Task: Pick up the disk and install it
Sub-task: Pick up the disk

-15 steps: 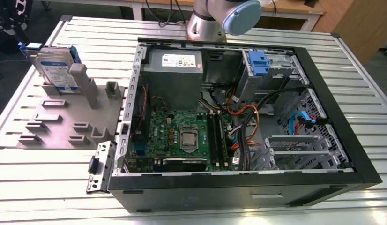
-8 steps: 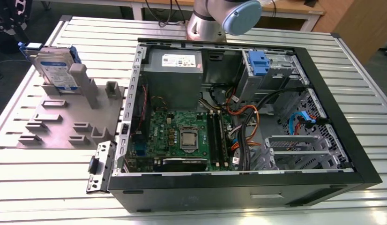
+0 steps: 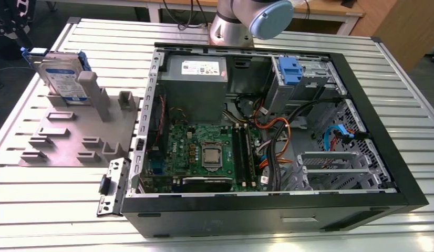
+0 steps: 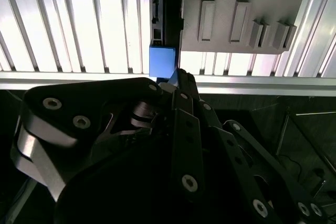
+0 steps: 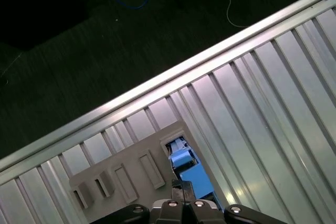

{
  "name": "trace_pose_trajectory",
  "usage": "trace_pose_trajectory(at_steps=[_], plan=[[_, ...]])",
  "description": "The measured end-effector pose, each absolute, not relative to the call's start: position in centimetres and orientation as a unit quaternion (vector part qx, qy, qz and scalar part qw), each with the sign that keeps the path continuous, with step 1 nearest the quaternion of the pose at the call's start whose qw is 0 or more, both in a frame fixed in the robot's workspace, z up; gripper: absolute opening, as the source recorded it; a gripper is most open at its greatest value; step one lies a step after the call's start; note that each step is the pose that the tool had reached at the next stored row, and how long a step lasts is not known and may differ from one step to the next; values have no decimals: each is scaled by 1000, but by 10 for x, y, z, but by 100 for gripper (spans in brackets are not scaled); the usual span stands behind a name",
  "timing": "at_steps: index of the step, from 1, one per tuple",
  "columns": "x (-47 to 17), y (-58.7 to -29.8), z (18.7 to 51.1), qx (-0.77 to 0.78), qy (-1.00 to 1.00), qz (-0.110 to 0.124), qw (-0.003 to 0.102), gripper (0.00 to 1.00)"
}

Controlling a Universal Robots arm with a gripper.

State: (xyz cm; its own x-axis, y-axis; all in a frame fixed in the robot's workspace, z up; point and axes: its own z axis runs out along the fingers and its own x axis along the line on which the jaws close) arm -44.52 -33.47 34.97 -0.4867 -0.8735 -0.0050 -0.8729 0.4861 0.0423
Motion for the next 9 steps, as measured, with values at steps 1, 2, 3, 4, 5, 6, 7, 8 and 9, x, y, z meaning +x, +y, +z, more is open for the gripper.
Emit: trace_pose_trajectory(at_steps=[1,2,3,4,5,6,7,8,9], plan=[[-445,-335,350,507,-862,-20,9,11],[-445,-335,350,507,-862,-20,9,11],[-445,-335,350,507,-862,-20,9,11],[-445,-335,350,507,-861,-20,9,11],[-445,-335,350,508,-861,-20,9,11],[-445,-335,350,509,-861,-19,9,11],[-445,-335,350,510,-860,-19,9,11],[-445,-335,350,511,-859,-19,9,11],[-445,-335,350,512,-859,-19,9,11]])
